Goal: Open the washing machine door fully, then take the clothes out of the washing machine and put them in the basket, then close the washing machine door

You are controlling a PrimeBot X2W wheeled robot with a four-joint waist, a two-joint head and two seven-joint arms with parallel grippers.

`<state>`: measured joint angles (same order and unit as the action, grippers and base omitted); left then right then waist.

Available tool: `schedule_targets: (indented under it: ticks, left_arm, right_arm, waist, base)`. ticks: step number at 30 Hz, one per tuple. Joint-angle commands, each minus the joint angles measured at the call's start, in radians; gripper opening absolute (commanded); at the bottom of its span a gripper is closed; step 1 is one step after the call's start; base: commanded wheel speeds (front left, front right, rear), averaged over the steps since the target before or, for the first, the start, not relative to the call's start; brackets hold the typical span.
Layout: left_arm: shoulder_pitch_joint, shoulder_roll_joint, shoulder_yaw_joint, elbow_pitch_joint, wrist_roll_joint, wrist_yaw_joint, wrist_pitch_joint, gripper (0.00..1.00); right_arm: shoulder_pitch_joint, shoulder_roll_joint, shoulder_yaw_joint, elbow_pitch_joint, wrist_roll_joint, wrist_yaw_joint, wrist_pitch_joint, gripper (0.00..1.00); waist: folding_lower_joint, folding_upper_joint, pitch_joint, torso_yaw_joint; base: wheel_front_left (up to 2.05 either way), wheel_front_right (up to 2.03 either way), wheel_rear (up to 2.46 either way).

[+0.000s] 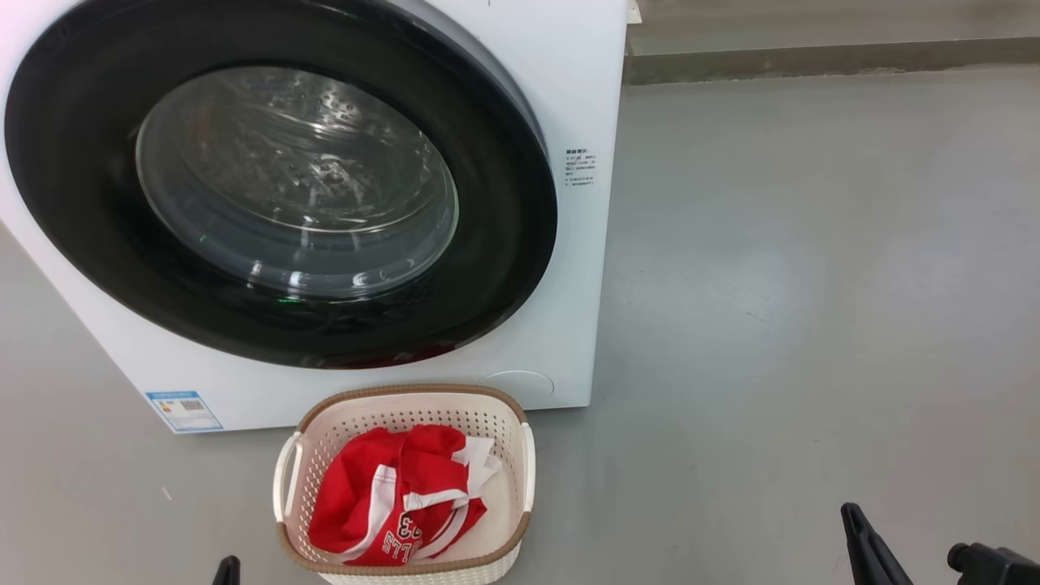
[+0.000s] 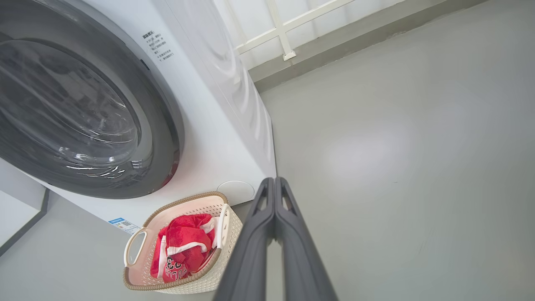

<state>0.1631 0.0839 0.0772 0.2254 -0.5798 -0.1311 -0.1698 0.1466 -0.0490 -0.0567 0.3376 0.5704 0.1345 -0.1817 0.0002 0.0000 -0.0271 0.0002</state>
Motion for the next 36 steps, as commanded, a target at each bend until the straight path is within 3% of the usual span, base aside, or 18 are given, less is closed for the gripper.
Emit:
schedule_targets:
  ticks: [1,36]
  left_arm:
    - [-0.04,0.011,0.013,-0.02,-0.027,0.0,0.004,0.0]
    - [-0.126,-0.005,0.022,-0.005,-0.399,0.0,0.108,0.0]
  right_arm:
    - [-0.049,-0.007,-0.007,-0.03,0.03,-0.001,0.01,0.0]
    - [-0.126,-0.005,-0.026,-0.053,0.404,-0.002,0.116,0.0]
  waist:
    - [-0.0001,0.0,0.0,0.0]
    - [-0.0001,0.0,0.011,0.0]
  base:
    - [0.0,0.0,0.0]
    - [0.0,0.0,0.0]
